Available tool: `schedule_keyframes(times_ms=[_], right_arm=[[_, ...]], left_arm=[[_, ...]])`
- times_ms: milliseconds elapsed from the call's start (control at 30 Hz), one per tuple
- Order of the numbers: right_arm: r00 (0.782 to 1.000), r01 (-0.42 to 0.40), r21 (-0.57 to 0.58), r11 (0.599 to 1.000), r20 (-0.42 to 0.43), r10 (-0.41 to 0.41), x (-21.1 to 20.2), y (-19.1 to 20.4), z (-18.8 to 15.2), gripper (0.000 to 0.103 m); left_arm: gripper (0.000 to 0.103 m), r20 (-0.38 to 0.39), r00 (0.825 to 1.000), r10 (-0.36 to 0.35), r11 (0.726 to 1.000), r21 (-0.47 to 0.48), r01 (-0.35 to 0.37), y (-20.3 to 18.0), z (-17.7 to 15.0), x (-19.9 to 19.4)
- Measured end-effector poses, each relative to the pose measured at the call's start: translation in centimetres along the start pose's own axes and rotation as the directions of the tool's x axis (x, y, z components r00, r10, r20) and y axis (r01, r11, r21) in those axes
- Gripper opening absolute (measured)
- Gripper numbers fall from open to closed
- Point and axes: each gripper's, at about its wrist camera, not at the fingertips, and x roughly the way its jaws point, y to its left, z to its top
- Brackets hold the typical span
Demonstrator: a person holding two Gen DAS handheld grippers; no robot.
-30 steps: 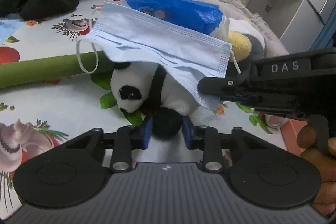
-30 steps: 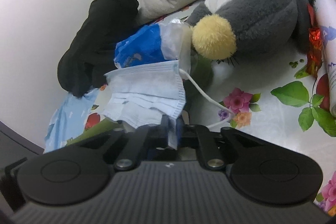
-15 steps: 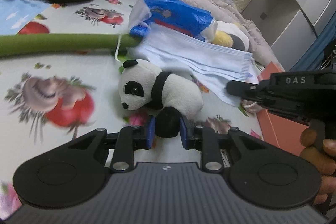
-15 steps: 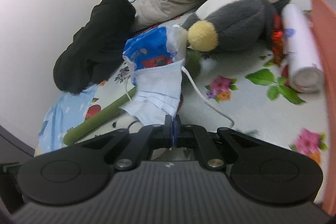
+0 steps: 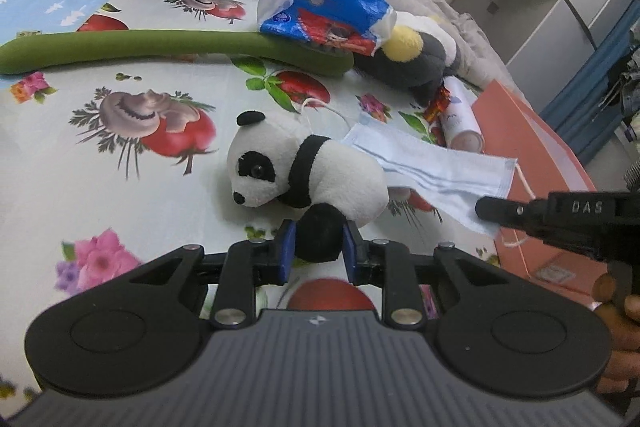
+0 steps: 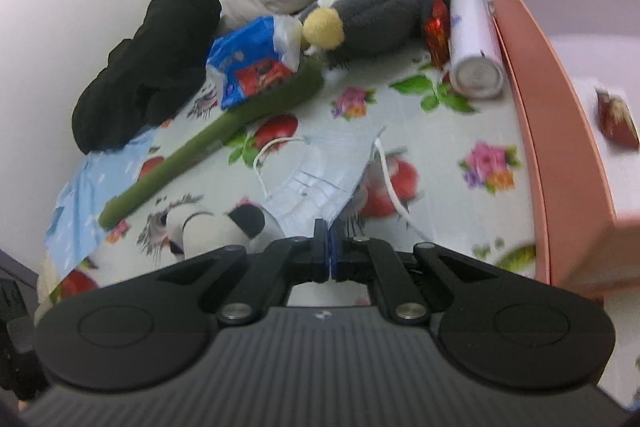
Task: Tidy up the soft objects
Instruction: 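Grasp the small panda plush with the left gripper while the right lifts the mask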
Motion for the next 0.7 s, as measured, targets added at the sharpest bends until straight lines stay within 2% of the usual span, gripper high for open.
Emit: schedule_keyframes(times_ms=[100,467,567,600,633,700], right_arm=[[1.000,0.002,0.013,1.000,-0.027,-0.001,-1.0,-0.2,-1.2,0.004],[0.997,0.018,-0.061,0.998,-0.080,-0.023,-4.6,-1.2,-6.5,0.008],[0.996,0.022,-0.055,0.998,-0.082,-0.027,-4.6,-1.5,-7.0,0.008],[0.996,0.016,-0.051,0.999,-0.091,-0.021,-4.6,-1.6,-7.0,0.008],[0.995,0.001,-0.052,0.999,-0.100,-0.006,-4.6,-1.7,-7.1,0.011],[0.995,-0.016,-0.069,0.998,-0.100,0.009,-4.9,-1.5,-7.1,0.026]], left_arm=[[0.029,-0.018,1.000,0.007,1.000,-0.006,-0.007,-0.1,-0.7,-0.9],[0.031,-0.054,0.997,0.060,0.998,-0.034,-0.062,-0.8,-2.9,-3.1],[0.035,-0.071,0.995,0.068,0.997,-0.039,-0.070,-0.9,-3.2,-3.3],[0.043,-0.076,0.995,0.066,0.996,-0.053,-0.070,-0.8,-3.3,-3.4],[0.051,-0.079,0.995,0.061,0.995,-0.072,-0.066,-0.7,-3.4,-3.6],[0.053,-0.073,0.996,0.054,0.993,-0.105,-0.062,-0.7,-3.5,-3.8]])
